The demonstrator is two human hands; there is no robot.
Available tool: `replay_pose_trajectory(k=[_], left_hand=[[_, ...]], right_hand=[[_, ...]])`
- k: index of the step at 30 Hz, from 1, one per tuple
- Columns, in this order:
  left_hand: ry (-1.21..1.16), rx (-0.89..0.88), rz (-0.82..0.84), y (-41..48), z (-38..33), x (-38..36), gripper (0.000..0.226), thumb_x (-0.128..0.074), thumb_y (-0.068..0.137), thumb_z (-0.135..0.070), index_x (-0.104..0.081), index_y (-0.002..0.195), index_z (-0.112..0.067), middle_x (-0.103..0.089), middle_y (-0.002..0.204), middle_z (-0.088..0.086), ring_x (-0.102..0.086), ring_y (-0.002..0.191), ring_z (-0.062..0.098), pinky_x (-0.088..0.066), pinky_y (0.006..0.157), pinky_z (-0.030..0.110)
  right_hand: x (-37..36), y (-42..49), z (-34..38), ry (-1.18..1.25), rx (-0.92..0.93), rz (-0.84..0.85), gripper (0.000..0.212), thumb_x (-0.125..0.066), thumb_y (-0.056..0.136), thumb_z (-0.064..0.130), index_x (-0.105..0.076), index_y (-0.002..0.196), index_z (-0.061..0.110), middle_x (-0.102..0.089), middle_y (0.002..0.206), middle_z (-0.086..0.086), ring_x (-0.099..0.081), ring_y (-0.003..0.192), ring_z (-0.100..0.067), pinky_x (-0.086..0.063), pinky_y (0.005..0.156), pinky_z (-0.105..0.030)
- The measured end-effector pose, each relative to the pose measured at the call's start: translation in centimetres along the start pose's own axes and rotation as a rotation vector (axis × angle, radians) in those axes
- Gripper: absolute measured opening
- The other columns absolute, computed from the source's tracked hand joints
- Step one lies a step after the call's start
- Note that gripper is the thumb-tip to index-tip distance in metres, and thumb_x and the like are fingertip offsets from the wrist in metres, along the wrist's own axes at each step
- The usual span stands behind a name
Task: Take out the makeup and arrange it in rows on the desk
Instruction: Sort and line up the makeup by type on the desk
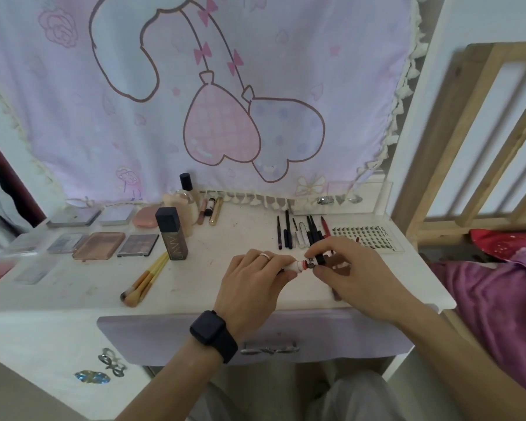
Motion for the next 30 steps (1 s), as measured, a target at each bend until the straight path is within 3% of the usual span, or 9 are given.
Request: replay_pose_trajectory(k=[2,4,6,9,15,20,27,30], left_hand=[[0.004,0.0,-0.006,0.0,-0.1,0.0,0.031,-0.039,0.098,-0.045,-0.063,0.111,-0.029,-0.067,0.094,-0.014,-0.058,0.086,0.011,-0.042,0.076,0.025],[0.004,-0.005,-0.009,0.1,-0.2,0.1,0.03,-0.039,0.099,-0.045,-0.061,0.112,-0.03,-0.067,0.095,-0.014,-0.058,0.086,0.011,-0.045,0.076,0.027],[-0.008,-0.005,0.003,0.2,-0.3,0.2,0.03,-0.037,0.1,-0.046,-0.06,0.112,-0.03,-0.067,0.095,-0.014,-0.058,0.086,0.012,-0.048,0.075,0.03],[-0.042,0.03,0.039,0.3,-0.2,0.4,0.031,-0.037,0.101,-0.047,-0.061,0.113,-0.031,-0.066,0.096,-0.016,-0.055,0.089,0.01,-0.044,0.078,0.027],[-0.151,0.097,0.16,0.3,0.2,0.4,0.037,-0.036,0.1,-0.05,-0.061,0.12,-0.03,-0.058,0.098,-0.021,-0.046,0.094,0.006,-0.03,0.083,0.022],[-0.221,0.13,0.213,0.3,0.2,0.2,0.031,-0.043,0.101,-0.044,-0.061,0.122,-0.03,-0.061,0.102,-0.018,-0.048,0.096,0.008,-0.034,0.087,0.025],[-0.323,0.18,0.234,0.5,0.3,0.2,0.03,-0.046,0.1,-0.043,-0.062,0.121,-0.03,-0.063,0.103,-0.017,-0.049,0.097,0.007,-0.039,0.088,0.028],[-0.353,0.206,0.213,0.7,0.8,0.3,0.025,-0.048,0.1,-0.042,-0.062,0.119,-0.033,-0.06,0.099,-0.023,-0.05,0.096,0.003,-0.04,0.086,0.027]], right_hand=[[-0.1,0.1,-0.2,0.016,-0.033,0.008,0.026,-0.07,0.092,0.034,-0.06,0.114,0.042,-0.061,0.111,0.022,-0.063,0.09,0.006,-0.052,0.068,-0.012],[-0.3,0.3,-0.5,0.012,-0.099,0.023,0.025,-0.065,0.091,0.048,-0.059,0.114,0.042,-0.068,0.1,0.019,-0.067,0.079,0.001,-0.057,0.067,-0.019],[-0.3,0.3,-0.4,0.005,-0.104,0.029,0.011,-0.062,0.095,0.044,-0.065,0.103,0.036,-0.07,0.084,0.012,-0.067,0.069,-0.003,-0.058,0.064,-0.023],[0.0,0.1,0.0,0.008,-0.045,0.021,0.007,-0.062,0.097,0.035,-0.066,0.102,0.036,-0.066,0.082,0.013,-0.064,0.068,0.002,-0.052,0.061,-0.014],[1.3,-0.3,0.5,-0.077,0.014,-0.008,0.02,-0.065,0.095,0.031,-0.061,0.105,0.048,-0.056,0.095,0.033,-0.051,0.093,0.021,-0.037,0.076,0.004],[1.7,-0.4,0.5,-0.092,0.034,-0.005,0.025,-0.067,0.093,0.032,-0.058,0.101,0.055,-0.058,0.096,0.032,-0.052,0.098,0.017,-0.039,0.079,0.002],[2.5,-0.5,0.5,-0.087,0.039,-0.023,0.022,-0.068,0.094,0.026,-0.066,0.108,0.043,-0.061,0.097,0.026,-0.056,0.094,0.014,-0.045,0.074,-0.002],[3.2,-0.7,0.3,-0.065,0.051,-0.054,0.026,-0.07,0.092,0.023,-0.065,0.102,0.047,-0.062,0.096,0.029,-0.059,0.096,0.011,-0.047,0.078,-0.004]])
Point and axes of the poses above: each hand's wrist, its own y-axis towards the middle knuckle, its own x-axis out of the back of the hand, z = x × y, the point moved 4 cm from there along y, towards the middle knuckle
